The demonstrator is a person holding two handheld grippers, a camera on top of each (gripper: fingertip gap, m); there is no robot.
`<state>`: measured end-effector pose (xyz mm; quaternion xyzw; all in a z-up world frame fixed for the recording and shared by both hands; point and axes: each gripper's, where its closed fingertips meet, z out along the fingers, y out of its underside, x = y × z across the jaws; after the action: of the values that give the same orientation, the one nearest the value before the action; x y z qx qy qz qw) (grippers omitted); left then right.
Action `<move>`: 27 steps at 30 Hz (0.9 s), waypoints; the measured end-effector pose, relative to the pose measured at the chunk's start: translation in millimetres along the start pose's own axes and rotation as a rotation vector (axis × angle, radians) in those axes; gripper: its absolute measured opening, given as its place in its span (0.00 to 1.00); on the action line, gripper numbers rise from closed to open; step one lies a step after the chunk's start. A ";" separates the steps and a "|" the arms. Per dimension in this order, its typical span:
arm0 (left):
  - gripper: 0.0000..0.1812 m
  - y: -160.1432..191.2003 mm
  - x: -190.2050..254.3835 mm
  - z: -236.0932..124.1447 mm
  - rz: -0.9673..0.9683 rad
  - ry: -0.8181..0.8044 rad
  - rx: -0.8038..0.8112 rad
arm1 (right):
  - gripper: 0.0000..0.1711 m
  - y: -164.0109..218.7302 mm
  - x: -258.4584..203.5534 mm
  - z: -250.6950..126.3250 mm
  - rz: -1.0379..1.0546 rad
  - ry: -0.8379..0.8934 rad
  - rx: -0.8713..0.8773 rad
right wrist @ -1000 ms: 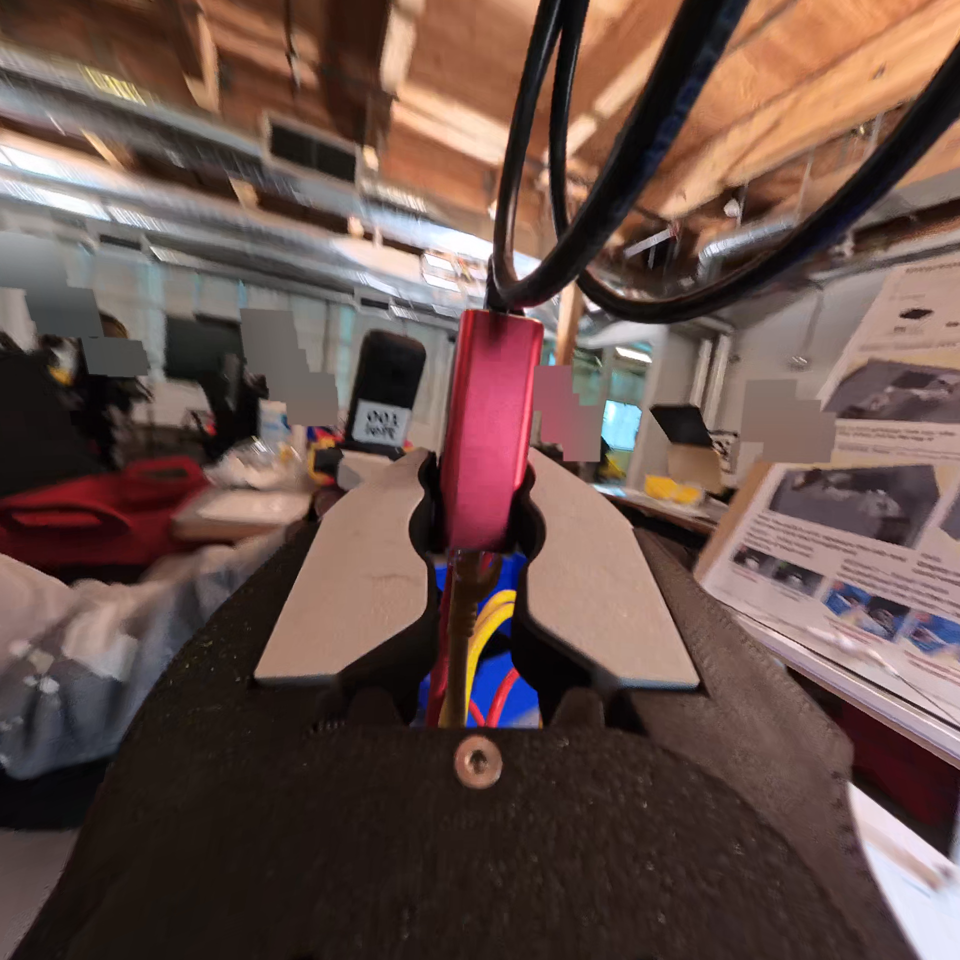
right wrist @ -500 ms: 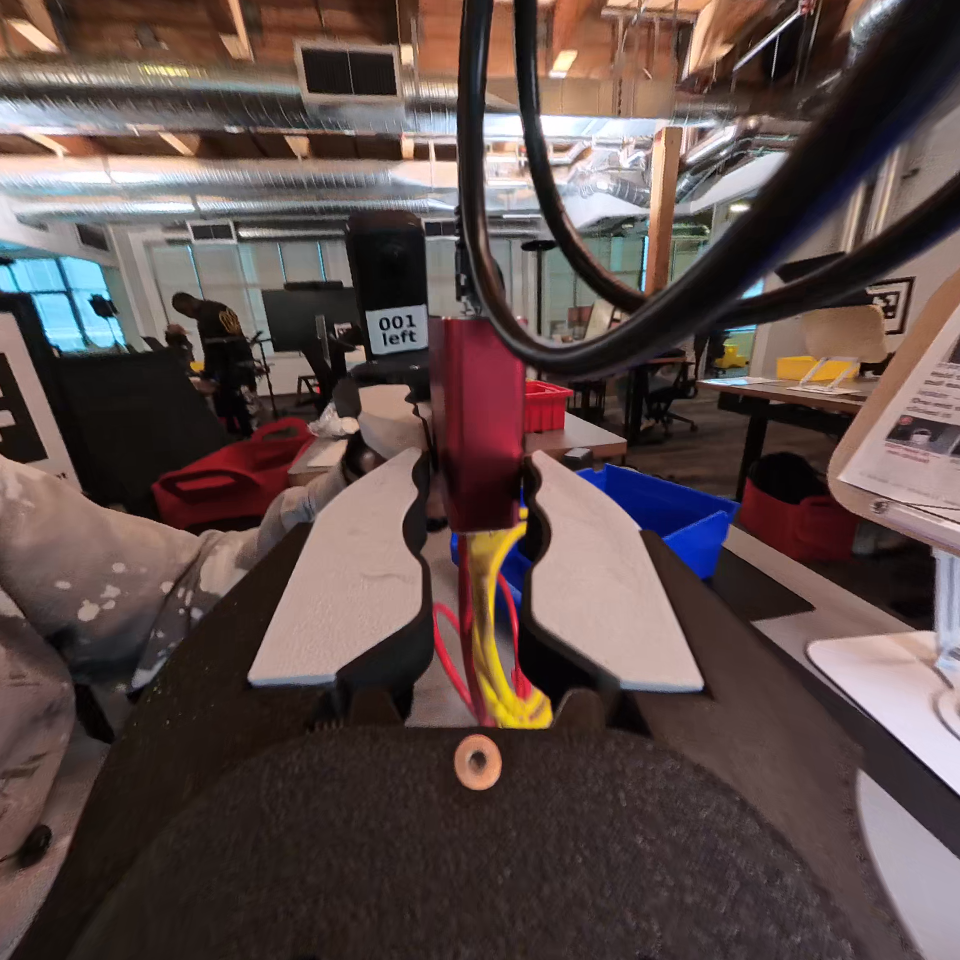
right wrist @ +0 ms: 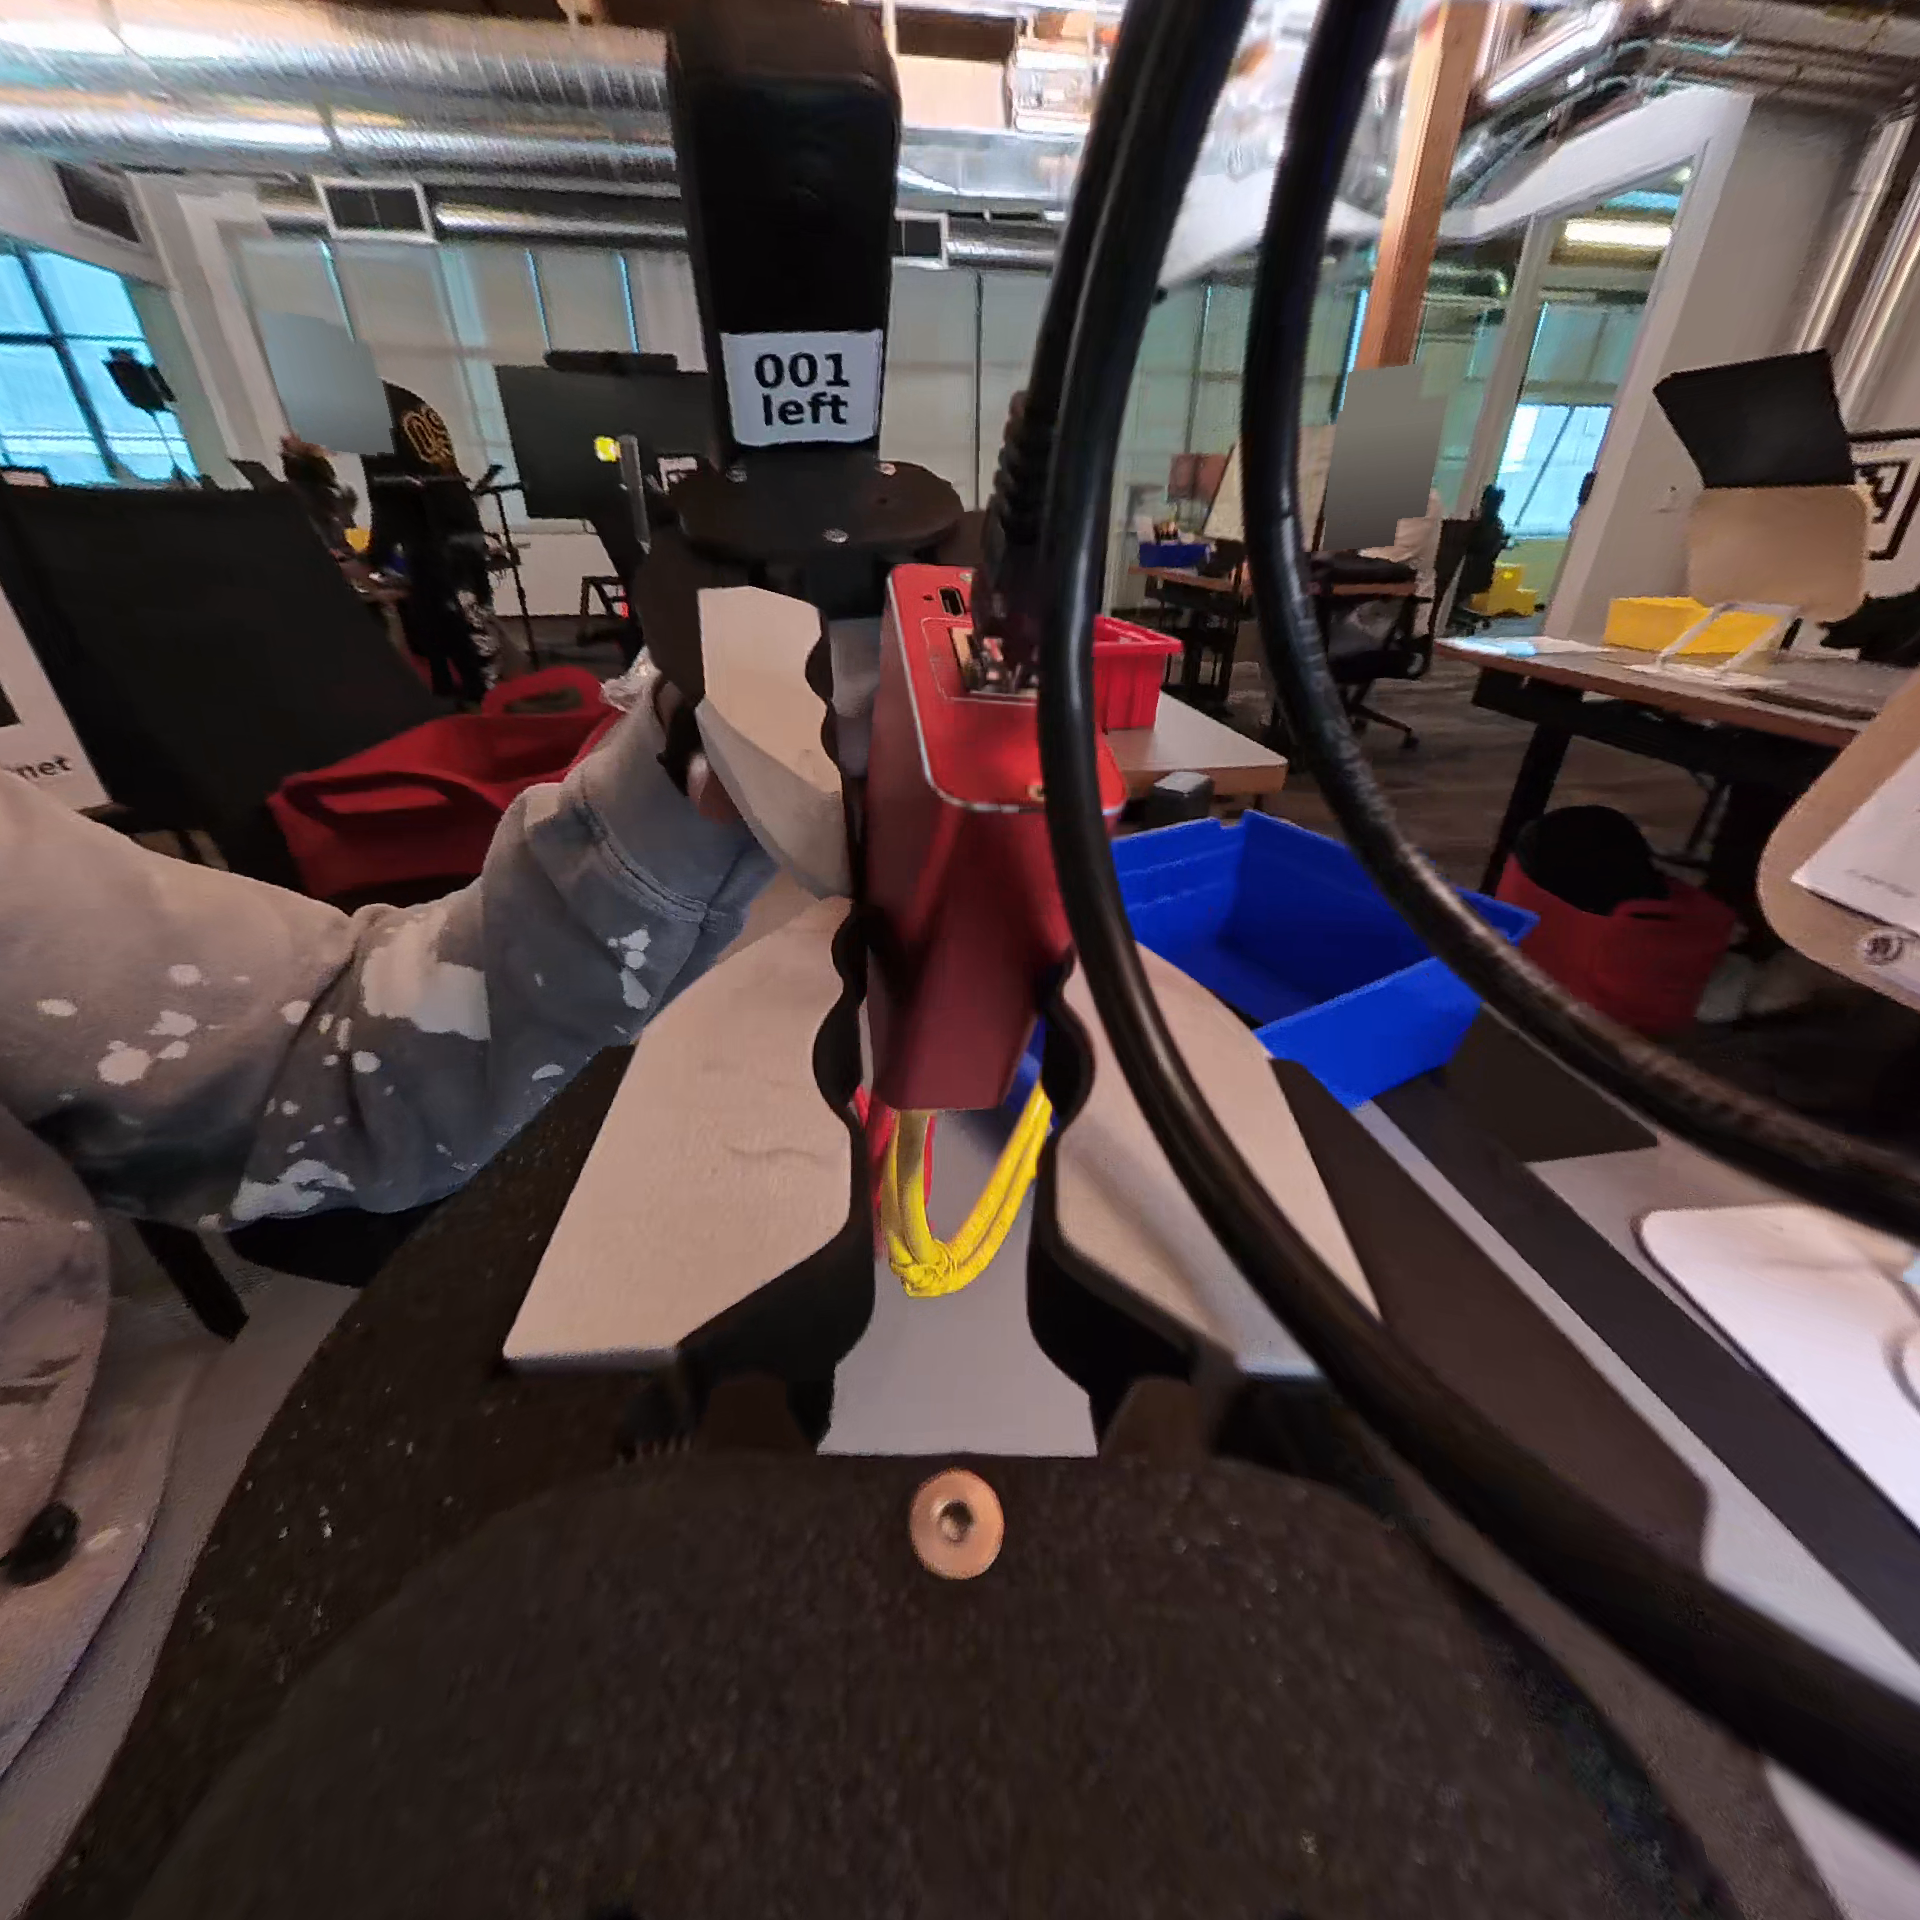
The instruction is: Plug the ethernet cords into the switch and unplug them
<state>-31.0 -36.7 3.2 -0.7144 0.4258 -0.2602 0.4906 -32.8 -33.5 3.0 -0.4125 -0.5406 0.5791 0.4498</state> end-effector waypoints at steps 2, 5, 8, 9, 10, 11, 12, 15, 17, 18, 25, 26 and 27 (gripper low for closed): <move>0.15 -3.4 -0.4 0.6 0.008 -0.004 0.027 | 0.17 -4.3 -0.5 -2.5 -0.042 0.007 0.032; 0.15 -13.7 -1.2 -1.8 -0.002 -0.006 0.106 | 0.16 -14.0 -2.9 -8.2 -0.149 0.032 0.071; 0.14 -32.0 -1.2 -17.6 -0.096 0.061 0.266 | 0.16 -18.5 -1.7 -14.7 -0.372 0.125 0.038; 0.15 -36.5 -2.1 -24.0 -0.138 0.094 0.315 | 0.16 -19.2 -0.9 -16.5 -0.467 0.166 0.010; 0.15 -39.0 -4.3 -29.2 -0.178 0.124 0.358 | 0.16 -19.0 0.1 -17.9 -0.570 0.208 -0.028; 0.15 -39.2 -7.6 -32.7 -0.217 0.151 0.390 | 0.16 -18.2 1.5 -19.2 -0.675 0.252 -0.072; 0.15 -37.3 -11.7 -34.0 -0.260 0.177 0.410 | 0.16 -16.6 2.9 -20.0 -0.783 0.292 -0.119; 0.18 -24.3 -23.4 -25.6 -0.416 0.277 0.422 | 0.16 -4.7 7.1 -19.1 -1.093 0.376 -0.269; 0.20 -13.2 -25.2 -14.3 -0.511 0.374 0.409 | 0.15 4.0 10.6 -16.9 -1.274 0.410 -0.354; 0.22 -9.5 -24.4 -10.0 -0.556 0.435 0.412 | 0.16 7.7 10.6 -15.2 -1.347 0.407 -0.382; 0.28 13.9 -4.7 31.0 -0.709 0.683 0.310 | 0.15 24.7 2.7 -20.6 -1.947 0.184 -0.587; 0.28 15.8 2.6 37.2 -0.706 0.711 0.283 | 0.16 26.6 2.6 -24.3 -1.996 0.131 -0.610; 0.27 17.1 9.5 43.3 -0.699 0.737 0.263 | 0.15 27.9 2.9 -28.0 -2.045 0.086 -0.633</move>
<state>1.9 -26.7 -29.5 -0.6072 0.2699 -0.6939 0.2775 -8.6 -23.8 -27.0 0.1184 -0.7390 -0.2543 0.6125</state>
